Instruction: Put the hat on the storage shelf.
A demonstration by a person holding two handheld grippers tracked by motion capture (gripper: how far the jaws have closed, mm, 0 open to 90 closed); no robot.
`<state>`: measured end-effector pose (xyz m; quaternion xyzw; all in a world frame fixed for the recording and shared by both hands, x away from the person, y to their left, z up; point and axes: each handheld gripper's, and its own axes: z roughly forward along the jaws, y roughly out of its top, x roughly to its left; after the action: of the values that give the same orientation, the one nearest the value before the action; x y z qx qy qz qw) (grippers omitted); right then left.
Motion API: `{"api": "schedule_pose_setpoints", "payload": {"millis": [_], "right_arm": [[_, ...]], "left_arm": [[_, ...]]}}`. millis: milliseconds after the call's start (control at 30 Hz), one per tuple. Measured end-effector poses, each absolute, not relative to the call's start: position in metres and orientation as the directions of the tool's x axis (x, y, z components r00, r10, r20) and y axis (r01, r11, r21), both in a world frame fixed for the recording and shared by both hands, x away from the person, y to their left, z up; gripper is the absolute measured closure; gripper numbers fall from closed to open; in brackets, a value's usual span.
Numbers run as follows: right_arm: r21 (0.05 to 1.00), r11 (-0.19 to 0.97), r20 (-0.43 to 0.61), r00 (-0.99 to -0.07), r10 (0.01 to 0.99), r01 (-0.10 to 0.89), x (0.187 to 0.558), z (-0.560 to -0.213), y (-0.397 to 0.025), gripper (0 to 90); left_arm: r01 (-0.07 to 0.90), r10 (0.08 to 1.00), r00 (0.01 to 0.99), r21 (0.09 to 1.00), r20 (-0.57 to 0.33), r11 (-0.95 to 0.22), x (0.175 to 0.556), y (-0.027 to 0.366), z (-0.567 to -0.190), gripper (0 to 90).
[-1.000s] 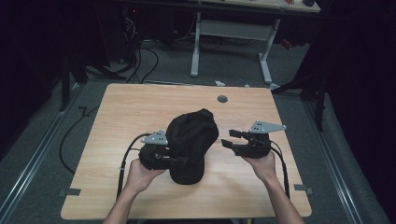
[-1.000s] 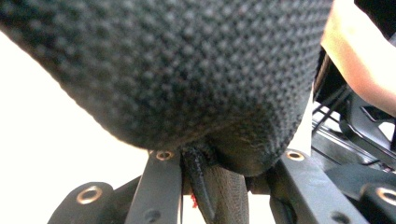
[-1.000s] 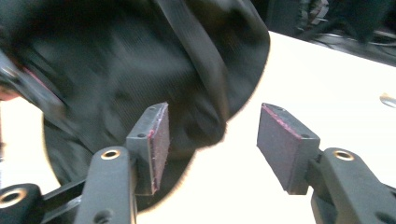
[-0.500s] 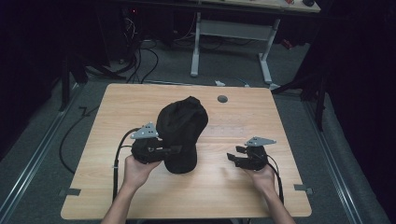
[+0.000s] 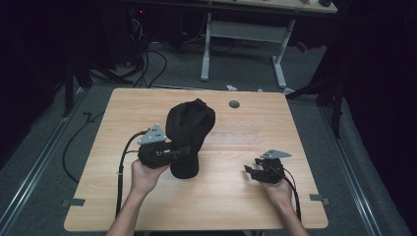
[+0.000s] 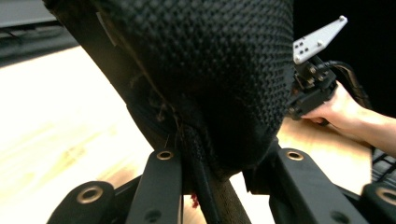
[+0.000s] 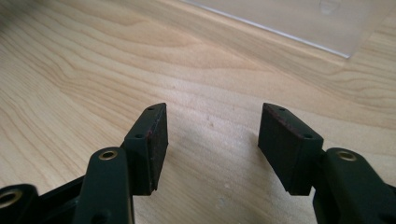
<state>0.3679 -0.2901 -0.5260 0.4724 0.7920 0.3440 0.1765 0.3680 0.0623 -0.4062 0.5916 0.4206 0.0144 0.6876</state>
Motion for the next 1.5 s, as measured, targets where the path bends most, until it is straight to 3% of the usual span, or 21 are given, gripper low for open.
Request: {"api": "schedule_pose_setpoints", "payload": {"millis": [833, 1500], "right_arm": [[0.728, 0.34, -0.016, -0.481, 0.876, 0.595, 0.364, -0.531, -0.288, 41.5], [0.727, 0.347, -0.019, -0.487, 0.873, 0.593, 0.365, -0.531, -0.288, 40.3]], "left_arm": [[0.361, 0.557, 0.67, 0.871, -0.491, 0.333, 0.387, 0.057, -0.382, 73.5], [0.249, 0.624, 0.704, 0.941, -0.339, 0.23, 0.427, 0.035, -0.375, 73.4]]}}
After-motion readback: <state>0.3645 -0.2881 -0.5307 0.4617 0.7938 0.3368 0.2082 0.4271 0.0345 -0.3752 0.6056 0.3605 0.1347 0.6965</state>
